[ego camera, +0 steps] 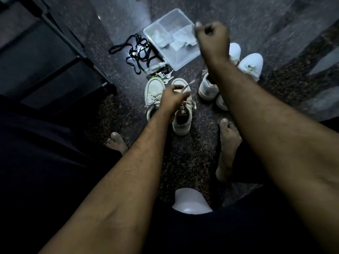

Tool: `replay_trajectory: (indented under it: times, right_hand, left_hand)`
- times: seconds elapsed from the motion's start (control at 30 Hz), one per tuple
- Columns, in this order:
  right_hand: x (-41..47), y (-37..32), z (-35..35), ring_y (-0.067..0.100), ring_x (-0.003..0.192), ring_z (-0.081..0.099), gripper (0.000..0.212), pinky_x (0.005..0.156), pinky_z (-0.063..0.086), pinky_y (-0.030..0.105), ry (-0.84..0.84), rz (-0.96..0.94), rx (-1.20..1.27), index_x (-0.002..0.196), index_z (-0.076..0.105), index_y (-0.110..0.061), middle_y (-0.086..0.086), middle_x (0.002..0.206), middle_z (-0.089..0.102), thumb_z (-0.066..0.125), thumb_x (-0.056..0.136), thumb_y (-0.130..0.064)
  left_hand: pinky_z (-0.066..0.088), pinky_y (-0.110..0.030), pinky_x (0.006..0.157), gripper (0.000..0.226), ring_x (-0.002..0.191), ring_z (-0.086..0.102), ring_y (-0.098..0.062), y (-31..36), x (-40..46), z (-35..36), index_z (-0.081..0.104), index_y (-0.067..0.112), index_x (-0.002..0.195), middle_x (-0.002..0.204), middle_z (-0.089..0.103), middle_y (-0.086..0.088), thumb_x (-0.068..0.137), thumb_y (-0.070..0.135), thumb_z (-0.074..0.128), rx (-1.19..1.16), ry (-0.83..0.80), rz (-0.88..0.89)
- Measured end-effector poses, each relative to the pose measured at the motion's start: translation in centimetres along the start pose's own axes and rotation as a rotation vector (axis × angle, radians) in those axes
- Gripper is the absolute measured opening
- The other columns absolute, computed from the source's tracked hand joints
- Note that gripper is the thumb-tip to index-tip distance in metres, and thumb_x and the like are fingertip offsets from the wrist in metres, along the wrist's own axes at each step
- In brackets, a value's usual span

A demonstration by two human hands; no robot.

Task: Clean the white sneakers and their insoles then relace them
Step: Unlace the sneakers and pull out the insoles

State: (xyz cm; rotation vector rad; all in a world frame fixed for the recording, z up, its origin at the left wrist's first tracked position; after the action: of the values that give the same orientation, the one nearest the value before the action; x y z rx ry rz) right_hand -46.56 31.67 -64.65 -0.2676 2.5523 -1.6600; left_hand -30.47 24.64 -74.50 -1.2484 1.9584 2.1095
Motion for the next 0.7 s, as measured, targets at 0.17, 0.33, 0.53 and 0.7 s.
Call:
replay_trajectory:
  times: [0.17,0.33,0.53,0.7]
  right_hand:
    - [-2.7,8.3,1.2,0.033,0.102,0.066,0.038,0.080,0.050,0.035,-0.361,0.124,-0.727,0.106,0.068,-0.007,0.016,0.111,0.069,0.061,0.087,-0.039]
    - [-5.0,10.4,1.8,0.038,0.115,0.058,0.036,0.099,0.050,0.041,-0.567,0.121,-0.821,0.119,0.063,-0.005,0.024,0.127,0.058,0.057,0.088,-0.022]
    - [-9.2,11.2,5.2,0.029,0.106,0.063,0.031,0.084,0.049,0.033,-0.829,0.016,-0.762,0.112,0.064,-0.014,0.011,0.114,0.068,0.070,0.085,-0.028]
    - [-9.1,11.6,5.7,0.028,0.102,0.064,0.019,0.071,0.041,0.028,-0.726,0.027,-0.723,0.097,0.065,-0.022,0.007,0.106,0.068,0.071,0.084,-0.035]
  left_hand:
    - [0.053,-0.030,0.073,0.031,0.086,0.068,-0.021,5.5,0.5,-2.1,0.059,0.009,0.117,0.098,0.074,-0.014,0.088,0.005,0.069,-0.475,0.071,0.150]
    - [0.044,-0.034,0.082,0.041,0.101,0.061,-0.020,8.4,0.2,-2.2,0.060,0.015,0.114,0.118,0.070,-0.013,0.074,0.023,0.070,-0.538,0.049,0.244]
    - [0.046,-0.039,0.107,0.049,0.132,0.050,-0.022,5.2,0.4,-1.1,0.049,0.013,0.139,0.144,0.052,-0.011,0.093,0.010,0.065,-0.017,0.082,0.332]
    - [0.057,-0.038,0.079,0.020,0.093,0.070,-0.024,3.3,2.2,-1.7,0.067,0.025,0.098,0.097,0.072,-0.003,0.080,0.019,0.062,0.254,0.074,0.245]
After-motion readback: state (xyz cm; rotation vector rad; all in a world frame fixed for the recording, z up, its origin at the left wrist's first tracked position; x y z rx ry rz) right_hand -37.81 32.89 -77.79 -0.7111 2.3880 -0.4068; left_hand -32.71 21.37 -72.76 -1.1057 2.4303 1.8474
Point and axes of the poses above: each hand's wrist, its own x-axis towards the middle knuckle, its own z-axis out of the palm, y = z × x, the point moved 5 cm from there along x, towards the middle knuckle
